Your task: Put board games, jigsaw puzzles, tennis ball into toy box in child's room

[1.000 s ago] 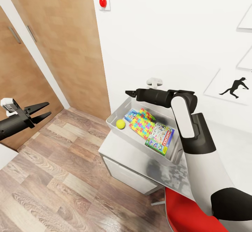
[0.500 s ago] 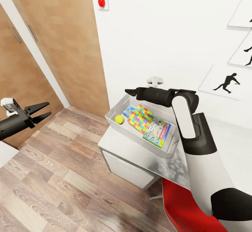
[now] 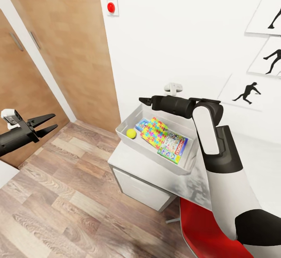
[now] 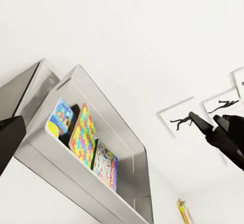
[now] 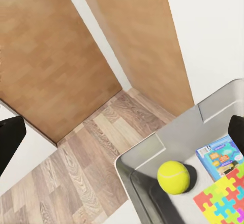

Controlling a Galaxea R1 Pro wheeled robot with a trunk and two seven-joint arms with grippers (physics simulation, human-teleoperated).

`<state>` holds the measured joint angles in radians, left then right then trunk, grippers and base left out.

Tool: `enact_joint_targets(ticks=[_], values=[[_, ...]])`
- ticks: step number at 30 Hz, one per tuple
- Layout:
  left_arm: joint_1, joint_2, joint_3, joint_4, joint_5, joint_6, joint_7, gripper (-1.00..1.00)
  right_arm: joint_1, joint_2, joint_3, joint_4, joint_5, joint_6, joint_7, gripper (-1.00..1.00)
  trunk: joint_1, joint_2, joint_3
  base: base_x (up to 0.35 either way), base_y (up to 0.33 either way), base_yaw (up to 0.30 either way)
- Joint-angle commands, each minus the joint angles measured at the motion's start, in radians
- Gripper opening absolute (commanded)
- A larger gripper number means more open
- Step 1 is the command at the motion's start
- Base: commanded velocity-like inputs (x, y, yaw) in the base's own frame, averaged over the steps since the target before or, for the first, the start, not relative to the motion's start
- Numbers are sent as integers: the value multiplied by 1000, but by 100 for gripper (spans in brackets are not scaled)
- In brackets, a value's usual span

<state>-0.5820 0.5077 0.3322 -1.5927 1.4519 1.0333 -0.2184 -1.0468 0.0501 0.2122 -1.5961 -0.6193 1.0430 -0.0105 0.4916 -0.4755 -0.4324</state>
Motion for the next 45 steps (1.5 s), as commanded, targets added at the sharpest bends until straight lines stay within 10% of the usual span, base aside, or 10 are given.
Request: enact_joint_targets(ticks=[1,45], values=[[-1,0,1,0,-10,4,-10,100,-1,0,0,0,0,4,-1,100,1,-1,0,-7,-1,-11],[-1,0,1,0,-10,4,-12,100,-3,50,2,-14,6,4,-35,100,1,-1,66,-1,0,-1]])
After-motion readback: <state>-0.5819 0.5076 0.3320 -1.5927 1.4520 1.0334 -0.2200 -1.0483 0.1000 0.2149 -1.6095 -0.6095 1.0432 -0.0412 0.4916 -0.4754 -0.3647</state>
